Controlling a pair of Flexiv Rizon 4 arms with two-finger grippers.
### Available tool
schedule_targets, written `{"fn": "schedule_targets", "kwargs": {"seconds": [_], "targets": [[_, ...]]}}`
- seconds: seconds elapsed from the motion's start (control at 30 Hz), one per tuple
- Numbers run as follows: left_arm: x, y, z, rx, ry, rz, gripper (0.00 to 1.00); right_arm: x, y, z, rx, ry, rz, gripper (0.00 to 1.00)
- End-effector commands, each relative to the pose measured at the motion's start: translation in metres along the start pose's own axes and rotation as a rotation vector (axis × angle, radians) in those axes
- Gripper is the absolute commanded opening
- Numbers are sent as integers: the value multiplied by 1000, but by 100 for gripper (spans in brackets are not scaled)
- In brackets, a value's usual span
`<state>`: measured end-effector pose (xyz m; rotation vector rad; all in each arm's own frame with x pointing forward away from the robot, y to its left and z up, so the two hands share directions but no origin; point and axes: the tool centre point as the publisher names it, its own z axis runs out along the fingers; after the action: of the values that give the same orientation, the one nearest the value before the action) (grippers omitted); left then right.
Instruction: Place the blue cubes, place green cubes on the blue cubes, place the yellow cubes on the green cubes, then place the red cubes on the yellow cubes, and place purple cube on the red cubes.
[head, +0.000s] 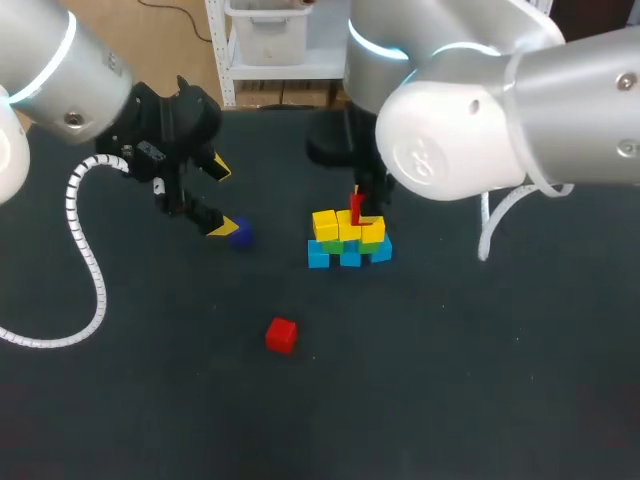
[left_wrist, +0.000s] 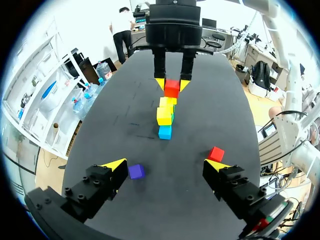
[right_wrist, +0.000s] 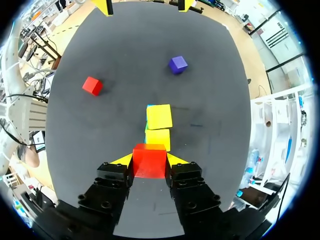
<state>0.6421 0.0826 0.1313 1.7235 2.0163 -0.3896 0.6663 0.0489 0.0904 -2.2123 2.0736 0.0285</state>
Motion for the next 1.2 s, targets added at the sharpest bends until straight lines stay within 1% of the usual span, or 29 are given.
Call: {"fn": "schedule_targets", "kwargs": {"seconds": [0.03, 0.93, 1.2], "targets": [[2, 1, 0, 1, -5, 3, 100, 0, 1, 0, 5, 5, 3, 0], [2, 1, 0, 1, -5, 3, 100, 3, 3, 1, 8, 3, 19, 0], [2, 1, 0, 1, -5, 3, 100, 2, -1, 4, 0, 3, 14, 0]]}}
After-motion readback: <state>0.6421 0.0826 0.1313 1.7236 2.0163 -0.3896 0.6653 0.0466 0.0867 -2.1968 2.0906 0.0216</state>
